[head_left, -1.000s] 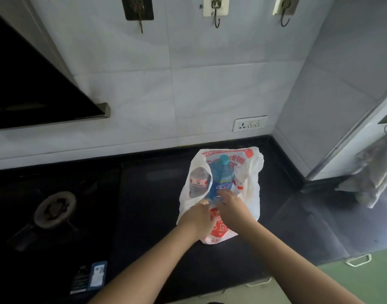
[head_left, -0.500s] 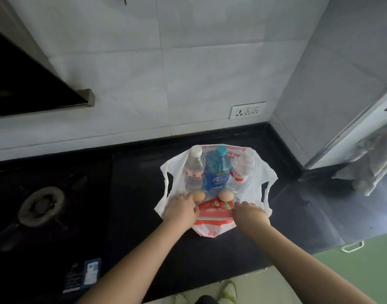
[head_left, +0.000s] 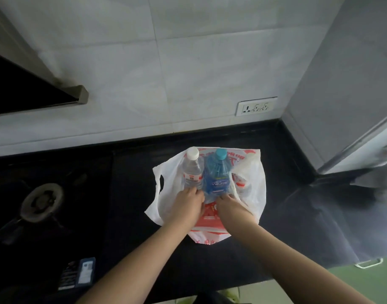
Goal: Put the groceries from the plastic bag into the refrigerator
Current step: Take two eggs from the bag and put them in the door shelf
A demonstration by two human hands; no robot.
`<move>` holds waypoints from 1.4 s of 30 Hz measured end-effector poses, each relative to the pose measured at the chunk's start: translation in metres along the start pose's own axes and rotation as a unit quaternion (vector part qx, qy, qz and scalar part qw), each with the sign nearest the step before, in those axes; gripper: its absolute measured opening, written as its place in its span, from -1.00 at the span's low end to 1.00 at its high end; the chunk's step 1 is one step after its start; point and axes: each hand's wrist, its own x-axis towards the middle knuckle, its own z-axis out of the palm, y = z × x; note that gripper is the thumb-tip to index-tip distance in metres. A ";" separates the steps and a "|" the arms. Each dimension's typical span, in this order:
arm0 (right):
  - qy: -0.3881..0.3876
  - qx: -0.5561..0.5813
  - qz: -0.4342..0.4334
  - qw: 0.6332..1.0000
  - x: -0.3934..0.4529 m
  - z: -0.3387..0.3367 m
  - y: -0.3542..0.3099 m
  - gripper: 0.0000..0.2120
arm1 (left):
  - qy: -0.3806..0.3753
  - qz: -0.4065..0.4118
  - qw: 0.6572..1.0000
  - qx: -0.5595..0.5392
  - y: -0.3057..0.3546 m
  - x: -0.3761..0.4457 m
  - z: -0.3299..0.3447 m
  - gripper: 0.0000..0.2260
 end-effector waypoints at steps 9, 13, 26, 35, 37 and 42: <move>0.030 0.003 -0.012 0.999 0.020 0.026 0.030 -0.53 | -0.033 0.021 0.999 0.008 -0.014 0.007 0.014 -0.81; 0.019 0.046 -0.012 0.999 0.021 0.030 0.036 -0.47 | -0.044 0.014 0.999 0.013 -0.016 0.006 0.021 -0.66; 0.054 0.134 0.051 0.988 0.031 0.035 0.025 -0.78 | 0.012 0.016 0.999 0.027 -0.011 0.007 0.036 -0.69; 0.031 -0.062 0.014 0.997 0.053 0.070 0.019 -0.52 | 0.012 0.001 1.000 -0.001 -0.018 0.006 0.043 -0.53; -0.010 -0.066 0.025 0.997 0.053 0.071 0.022 -0.46 | 0.008 0.014 1.000 -0.008 -0.018 0.003 0.039 -0.49; -0.025 -0.068 0.038 0.997 0.041 0.063 0.031 -0.54 | -0.009 0.001 1.000 -0.025 -0.022 -0.007 0.039 -0.50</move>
